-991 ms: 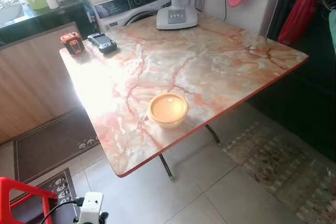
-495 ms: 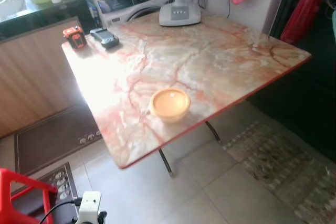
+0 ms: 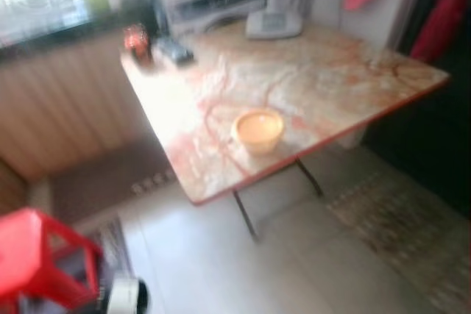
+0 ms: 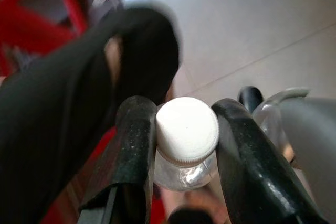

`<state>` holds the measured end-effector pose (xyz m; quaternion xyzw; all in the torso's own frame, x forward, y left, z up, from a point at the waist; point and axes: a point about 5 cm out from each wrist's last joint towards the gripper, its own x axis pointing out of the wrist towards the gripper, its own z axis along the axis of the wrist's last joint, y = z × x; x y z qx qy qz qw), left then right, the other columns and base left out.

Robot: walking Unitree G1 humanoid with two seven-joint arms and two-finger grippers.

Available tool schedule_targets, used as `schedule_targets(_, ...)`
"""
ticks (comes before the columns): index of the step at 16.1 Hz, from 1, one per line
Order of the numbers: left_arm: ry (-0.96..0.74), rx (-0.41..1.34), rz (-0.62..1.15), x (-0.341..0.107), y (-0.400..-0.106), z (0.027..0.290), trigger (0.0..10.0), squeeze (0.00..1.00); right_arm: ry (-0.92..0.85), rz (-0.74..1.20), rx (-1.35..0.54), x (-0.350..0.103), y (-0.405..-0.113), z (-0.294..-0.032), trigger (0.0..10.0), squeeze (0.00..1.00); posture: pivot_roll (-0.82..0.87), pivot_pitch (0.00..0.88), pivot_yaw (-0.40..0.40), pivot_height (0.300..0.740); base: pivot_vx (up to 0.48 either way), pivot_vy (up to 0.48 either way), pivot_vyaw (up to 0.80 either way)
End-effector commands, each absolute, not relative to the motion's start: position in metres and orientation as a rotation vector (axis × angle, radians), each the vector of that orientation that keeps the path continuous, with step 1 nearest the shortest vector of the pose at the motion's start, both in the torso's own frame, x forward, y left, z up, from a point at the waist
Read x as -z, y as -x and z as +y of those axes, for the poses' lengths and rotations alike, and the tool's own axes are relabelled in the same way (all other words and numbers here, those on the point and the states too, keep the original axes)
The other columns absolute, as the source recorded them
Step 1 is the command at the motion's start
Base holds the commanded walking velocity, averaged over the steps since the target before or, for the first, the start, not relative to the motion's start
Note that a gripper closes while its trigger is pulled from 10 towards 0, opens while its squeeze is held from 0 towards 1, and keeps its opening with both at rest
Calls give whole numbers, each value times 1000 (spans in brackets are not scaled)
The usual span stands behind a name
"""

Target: Restocking fridge

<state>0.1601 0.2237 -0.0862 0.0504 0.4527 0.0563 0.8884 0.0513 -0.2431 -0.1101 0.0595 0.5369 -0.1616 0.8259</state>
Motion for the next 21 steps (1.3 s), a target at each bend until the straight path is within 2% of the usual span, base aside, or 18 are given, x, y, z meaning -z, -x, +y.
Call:
schedule_targets(1, -120, -128, 901, 79, -174, 229, 10000, 0, -176, 1155, 291, 115, -53, -221, 10000, 0, -76, 5, 109, 740, 0, 0, 0)
schedule_targets(7, -119, -129, 918, 80, -173, 228, 10000, 0, -172, 1164, 310, 115, -53, -221, 10000, 0, -79, 5, 110, 740, 0, 0, 0)
schedule_targets(14, -102, -95, 943, 82, -171, 225, 10000, 0, -146, 1187, 281, 116, -52, -221, 10000, 0, -68, 12, 104, 740, 0, 0, -787)
schedule_targets(17, -124, -86, 969, 82, -167, 232, 10000, 0, -139, 1185, 265, 116, -53, -221, 10000, 0, -68, 15, 103, 740, 0, 0, -773)
schedule_targets(19, -169, -77, 988, 83, -163, 238, 10000, 0, -130, 1192, 262, 116, -53, -220, 10000, 0, -69, 14, 101, 740, 0, -364, -766)
schedule_targets(21, -121, -106, 1008, 82, -160, 246, 10000, 0, -125, 1198, 261, 116, -53, -220, 10000, 0, -68, 14, 100, 740, 0, -225, -763)
